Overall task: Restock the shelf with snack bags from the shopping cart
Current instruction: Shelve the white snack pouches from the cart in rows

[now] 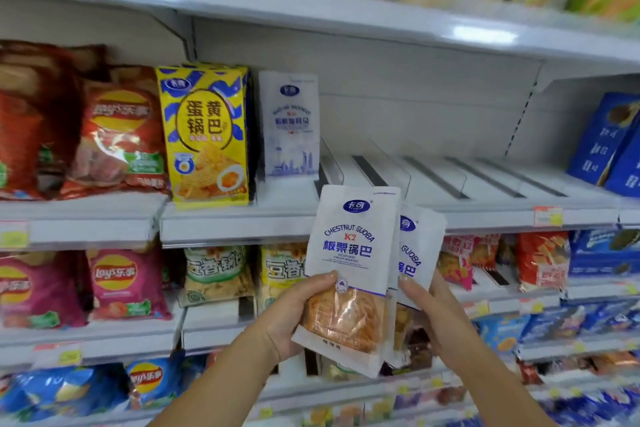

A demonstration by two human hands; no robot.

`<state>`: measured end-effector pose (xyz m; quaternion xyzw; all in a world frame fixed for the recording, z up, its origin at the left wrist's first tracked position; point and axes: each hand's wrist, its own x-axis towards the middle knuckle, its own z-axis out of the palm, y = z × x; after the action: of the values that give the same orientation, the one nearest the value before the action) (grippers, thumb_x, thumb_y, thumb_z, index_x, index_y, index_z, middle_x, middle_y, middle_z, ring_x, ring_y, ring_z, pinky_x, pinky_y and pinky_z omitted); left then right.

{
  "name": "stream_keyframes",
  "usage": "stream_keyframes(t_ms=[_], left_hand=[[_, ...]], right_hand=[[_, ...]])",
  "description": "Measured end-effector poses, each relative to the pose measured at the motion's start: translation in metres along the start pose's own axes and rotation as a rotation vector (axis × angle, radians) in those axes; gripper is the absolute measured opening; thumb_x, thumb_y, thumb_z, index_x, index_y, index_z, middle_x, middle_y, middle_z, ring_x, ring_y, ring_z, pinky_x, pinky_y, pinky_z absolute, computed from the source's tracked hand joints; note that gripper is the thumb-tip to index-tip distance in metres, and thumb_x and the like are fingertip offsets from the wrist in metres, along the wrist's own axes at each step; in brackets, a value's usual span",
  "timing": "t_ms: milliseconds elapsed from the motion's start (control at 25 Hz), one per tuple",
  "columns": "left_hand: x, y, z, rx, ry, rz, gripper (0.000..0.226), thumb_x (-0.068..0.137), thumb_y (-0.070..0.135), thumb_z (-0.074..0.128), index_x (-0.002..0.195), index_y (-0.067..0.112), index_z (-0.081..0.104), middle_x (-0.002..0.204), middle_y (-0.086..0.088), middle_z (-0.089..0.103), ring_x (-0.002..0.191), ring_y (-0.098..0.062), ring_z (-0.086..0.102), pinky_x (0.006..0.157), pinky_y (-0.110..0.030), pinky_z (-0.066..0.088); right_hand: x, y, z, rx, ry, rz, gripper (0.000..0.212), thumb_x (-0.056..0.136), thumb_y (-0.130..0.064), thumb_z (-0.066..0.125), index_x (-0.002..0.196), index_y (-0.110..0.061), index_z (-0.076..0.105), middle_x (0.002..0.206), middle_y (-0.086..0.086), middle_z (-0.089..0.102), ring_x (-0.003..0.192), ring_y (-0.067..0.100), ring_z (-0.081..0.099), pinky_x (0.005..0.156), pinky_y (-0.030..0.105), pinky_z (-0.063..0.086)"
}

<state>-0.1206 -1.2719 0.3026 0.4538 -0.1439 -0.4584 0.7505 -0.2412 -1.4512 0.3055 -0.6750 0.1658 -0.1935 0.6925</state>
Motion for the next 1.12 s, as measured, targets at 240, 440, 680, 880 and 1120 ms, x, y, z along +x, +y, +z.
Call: stream_keyframes(t_ms=[240, 440, 680, 880, 1120], left_hand=[[-0.02, 0.04, -0.003, -0.012, 0.102, 0.12, 0.018, 0.071, 0.026, 0.07, 0.08, 0.015, 0.081, 0.092, -0.014, 0.076, 0.076, -0.029, 0.073, 0.081, -0.043, 0.056], [-0.037, 0.074, -0.025, 0.006, 0.185, 0.299, 0.023, 0.071, 0.028, 0.069, 0.088, 0.016, 0.079, 0.096, -0.016, 0.075, 0.078, -0.031, 0.073, 0.081, -0.046, 0.056], [-0.063, 0.105, -0.064, 0.047, 0.309, 0.57, 0.027, 0.077, 0.026, 0.061, 0.096, 0.015, 0.076, 0.095, -0.015, 0.075, 0.079, -0.029, 0.074, 0.07, -0.042, 0.061], [-0.074, 0.108, -0.087, 0.088, 0.393, 0.623, 0.044, 0.068, 0.039, 0.076, 0.105, 0.015, 0.074, 0.101, -0.016, 0.075, 0.085, -0.033, 0.073, 0.067, -0.041, 0.059], [-0.076, 0.094, -0.102, 0.103, 0.413, 0.58, 0.067, 0.057, 0.044, 0.078, 0.117, 0.016, 0.069, 0.113, -0.018, 0.071, 0.103, -0.04, 0.068, 0.09, -0.053, 0.052]], right_hand=[[0.007, -0.027, 0.039, -0.166, 0.003, -0.066, 0.04, 0.079, -0.049, 0.061, 0.118, -0.039, 0.056, 0.107, -0.016, 0.07, 0.094, 0.008, 0.065, 0.076, 0.03, 0.05], [0.031, -0.055, 0.059, -0.124, 0.093, -0.161, 0.021, 0.089, -0.045, 0.058, 0.107, -0.034, 0.059, 0.104, -0.015, 0.068, 0.093, 0.005, 0.066, 0.072, 0.025, 0.051], [0.086, -0.098, 0.083, -0.09, 0.096, -0.241, 0.025, 0.09, -0.046, 0.06, 0.109, -0.03, 0.057, 0.107, -0.009, 0.069, 0.096, 0.014, 0.069, 0.088, 0.042, 0.055], [0.143, -0.14, 0.122, -0.25, -0.034, -0.31, 0.025, 0.096, -0.037, 0.055, 0.116, -0.024, 0.049, 0.109, -0.006, 0.065, 0.09, 0.007, 0.066, 0.078, 0.031, 0.056], [0.182, -0.103, 0.123, -0.814, 0.164, -0.279, 0.065, 0.086, -0.058, 0.058, 0.136, -0.02, 0.04, 0.128, 0.004, 0.058, 0.129, 0.032, 0.044, 0.102, 0.051, 0.042]])
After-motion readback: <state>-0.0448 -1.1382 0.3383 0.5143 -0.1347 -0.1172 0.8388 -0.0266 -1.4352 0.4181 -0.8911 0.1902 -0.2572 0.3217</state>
